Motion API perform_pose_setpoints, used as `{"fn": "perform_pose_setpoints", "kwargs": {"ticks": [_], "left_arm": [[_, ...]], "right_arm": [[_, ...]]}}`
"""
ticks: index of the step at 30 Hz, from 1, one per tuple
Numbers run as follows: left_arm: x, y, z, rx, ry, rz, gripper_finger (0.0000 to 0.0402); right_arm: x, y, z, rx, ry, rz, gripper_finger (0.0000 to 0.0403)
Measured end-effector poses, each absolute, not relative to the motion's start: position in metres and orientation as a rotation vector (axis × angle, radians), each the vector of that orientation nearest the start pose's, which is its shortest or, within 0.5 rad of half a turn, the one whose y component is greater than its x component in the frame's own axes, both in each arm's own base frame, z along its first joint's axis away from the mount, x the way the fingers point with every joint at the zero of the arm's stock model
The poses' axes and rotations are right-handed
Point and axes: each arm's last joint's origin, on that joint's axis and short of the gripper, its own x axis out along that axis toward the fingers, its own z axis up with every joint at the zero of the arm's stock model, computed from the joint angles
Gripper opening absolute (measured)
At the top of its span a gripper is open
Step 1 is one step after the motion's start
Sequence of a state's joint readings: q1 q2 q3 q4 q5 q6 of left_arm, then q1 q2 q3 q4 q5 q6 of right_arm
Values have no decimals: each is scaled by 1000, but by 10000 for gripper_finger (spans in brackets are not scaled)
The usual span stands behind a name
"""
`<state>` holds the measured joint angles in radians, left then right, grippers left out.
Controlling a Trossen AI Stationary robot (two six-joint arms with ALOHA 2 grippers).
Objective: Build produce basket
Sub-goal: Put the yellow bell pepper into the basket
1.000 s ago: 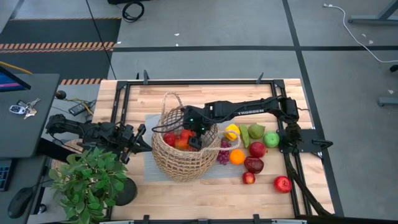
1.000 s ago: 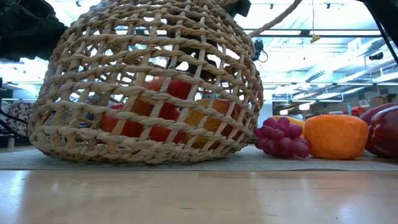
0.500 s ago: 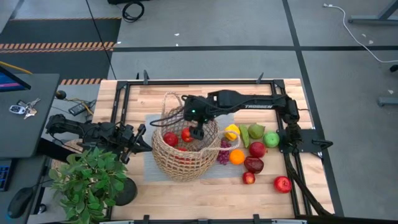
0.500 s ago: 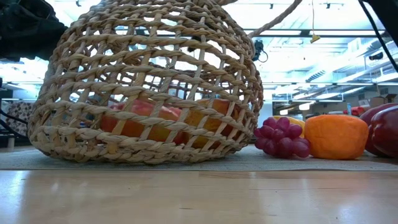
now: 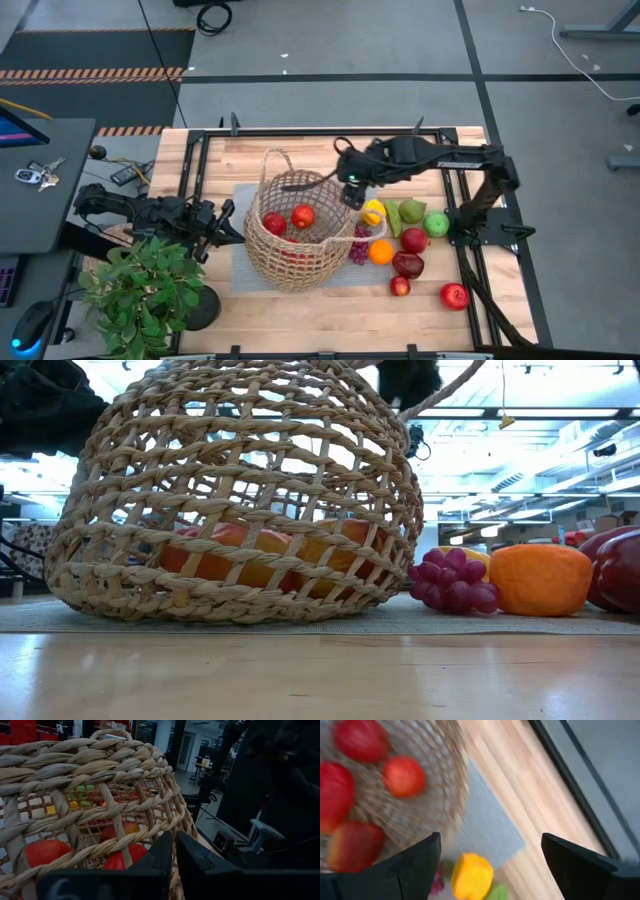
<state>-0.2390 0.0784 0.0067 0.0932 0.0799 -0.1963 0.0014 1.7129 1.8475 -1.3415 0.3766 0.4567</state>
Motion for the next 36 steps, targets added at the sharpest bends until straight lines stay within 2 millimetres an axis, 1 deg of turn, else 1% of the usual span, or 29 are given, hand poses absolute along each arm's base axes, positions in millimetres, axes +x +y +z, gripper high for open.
{"fn": "perform_pose_setpoints", "kwargs": {"ticks": [5,10,14,16,18,19,24,27,30,32,33,36], "left_arm": [[99,-26,169,-197,10,-320,32],[99,-26,169,-197,10,-320,35],[99,-26,169,-197,10,-320,31],[99,-26,169,-197,10,-320,28],[99,-26,169,-197,10,-320,28],[99,-26,169,-197,10,-320,29],[99,-26,169,-197,10,-320,35],[99,-26,169,-197,10,-320,35],[99,-26,169,-197,10,-320,31],[99,-26,169,-197,10,-320,28],[99,-26,169,-197,10,-320,28],[99,-26,169,-197,10,-320,30]], "right_arm": [[297,-4,342,257,1131,-623,348],[271,0,314,311,1133,-659,348],[255,0,291,360,1127,-653,348],[249,0,284,374,1120,-636,348],[243,0,284,371,1086,-638,348],[242,0,287,372,1040,-634,348],[239,0,317,375,818,-541,348],[225,1,335,350,717,-550,348],[209,3,344,317,679,-576,348],[203,8,344,310,658,-574,348],[200,11,342,308,662,-566,348],[197,21,325,290,699,-547,348]]}}
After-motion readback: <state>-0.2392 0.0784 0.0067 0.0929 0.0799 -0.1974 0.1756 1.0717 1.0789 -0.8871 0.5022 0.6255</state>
